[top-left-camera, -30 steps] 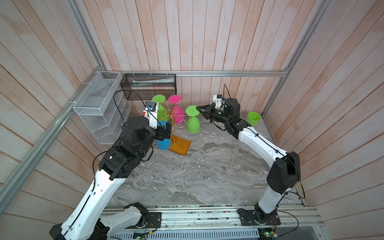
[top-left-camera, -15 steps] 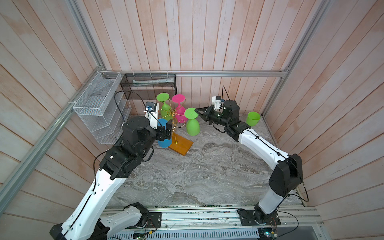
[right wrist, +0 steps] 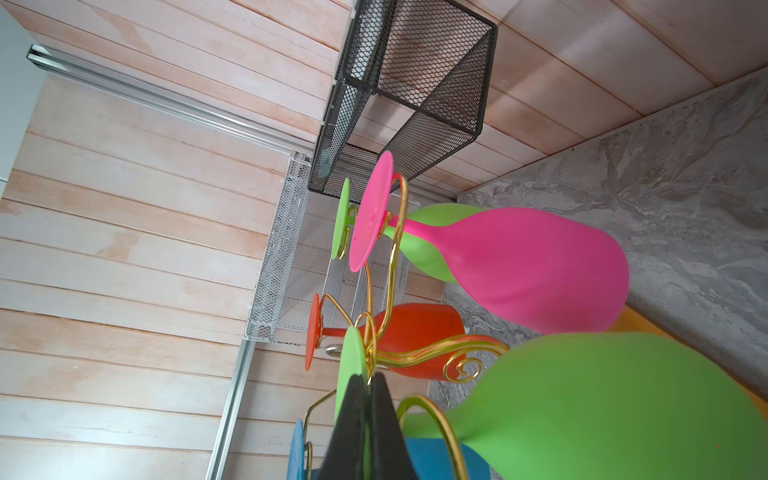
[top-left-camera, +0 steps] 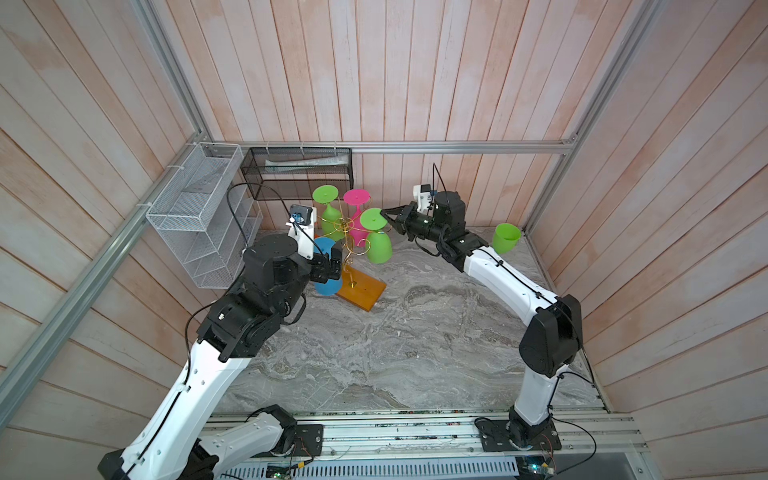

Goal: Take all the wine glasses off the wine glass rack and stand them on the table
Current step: 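Close the right gripper on the green glass foot and lift it off the rack, then pull the green glass from the rack with the right gripper while the left approaches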

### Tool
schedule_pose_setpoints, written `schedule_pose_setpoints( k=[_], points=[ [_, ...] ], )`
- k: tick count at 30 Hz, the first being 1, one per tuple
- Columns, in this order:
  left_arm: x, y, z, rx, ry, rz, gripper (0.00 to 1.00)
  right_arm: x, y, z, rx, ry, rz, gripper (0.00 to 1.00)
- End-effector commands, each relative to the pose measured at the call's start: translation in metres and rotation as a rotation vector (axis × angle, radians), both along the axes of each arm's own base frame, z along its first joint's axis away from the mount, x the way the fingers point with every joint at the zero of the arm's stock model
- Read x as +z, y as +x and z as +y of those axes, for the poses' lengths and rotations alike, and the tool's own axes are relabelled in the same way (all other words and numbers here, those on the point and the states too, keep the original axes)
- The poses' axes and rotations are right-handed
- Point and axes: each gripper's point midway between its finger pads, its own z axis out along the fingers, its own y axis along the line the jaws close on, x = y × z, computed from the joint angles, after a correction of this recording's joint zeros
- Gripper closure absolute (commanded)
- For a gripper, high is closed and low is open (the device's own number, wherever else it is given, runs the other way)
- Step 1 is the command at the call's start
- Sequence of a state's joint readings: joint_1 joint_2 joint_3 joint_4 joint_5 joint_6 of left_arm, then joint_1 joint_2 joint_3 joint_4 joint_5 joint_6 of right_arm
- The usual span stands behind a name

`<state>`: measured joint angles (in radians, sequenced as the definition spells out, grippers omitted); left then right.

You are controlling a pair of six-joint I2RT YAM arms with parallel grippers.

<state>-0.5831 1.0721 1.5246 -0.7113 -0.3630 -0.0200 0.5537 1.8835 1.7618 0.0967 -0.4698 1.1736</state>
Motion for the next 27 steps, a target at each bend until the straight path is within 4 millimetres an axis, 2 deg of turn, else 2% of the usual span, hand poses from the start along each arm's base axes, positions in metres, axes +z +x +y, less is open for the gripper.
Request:
schedule_pose_setpoints(
  k=[1,4,9,14,17,22,27],
  points=[
    [-0.001,-0.003,0.0,-0.013,-0.016,0.003,0.0,0.017,0.013,-0.001,-0.025,0.009,-0.055,1.0],
    [-0.002,-0.004,-0.001,-0.018,-0.021,0.011,0.01,0.019,0.023,-0.004,-0.036,0.02,-0.059,1.0],
    [-0.007,-0.005,-0.003,-0.028,-0.029,0.029,0.01,0.021,0.041,-0.022,-0.081,0.032,-0.071,1.0],
    [-0.014,-0.002,-0.007,-0.035,-0.026,0.051,0.01,0.029,0.056,-0.05,-0.146,0.035,-0.107,1.0],
    [-0.017,0.001,-0.012,-0.047,-0.037,0.062,0.01,0.033,0.059,-0.075,-0.2,0.035,-0.143,1.0],
    [-0.028,0.008,-0.025,-0.071,-0.065,0.114,0.01,0.042,0.041,-0.115,-0.273,-0.017,-0.263,1.0],
    [-0.036,0.014,-0.044,-0.125,-0.128,0.17,0.01,0.041,0.002,-0.138,-0.305,-0.141,-0.402,1.0]
  ],
)
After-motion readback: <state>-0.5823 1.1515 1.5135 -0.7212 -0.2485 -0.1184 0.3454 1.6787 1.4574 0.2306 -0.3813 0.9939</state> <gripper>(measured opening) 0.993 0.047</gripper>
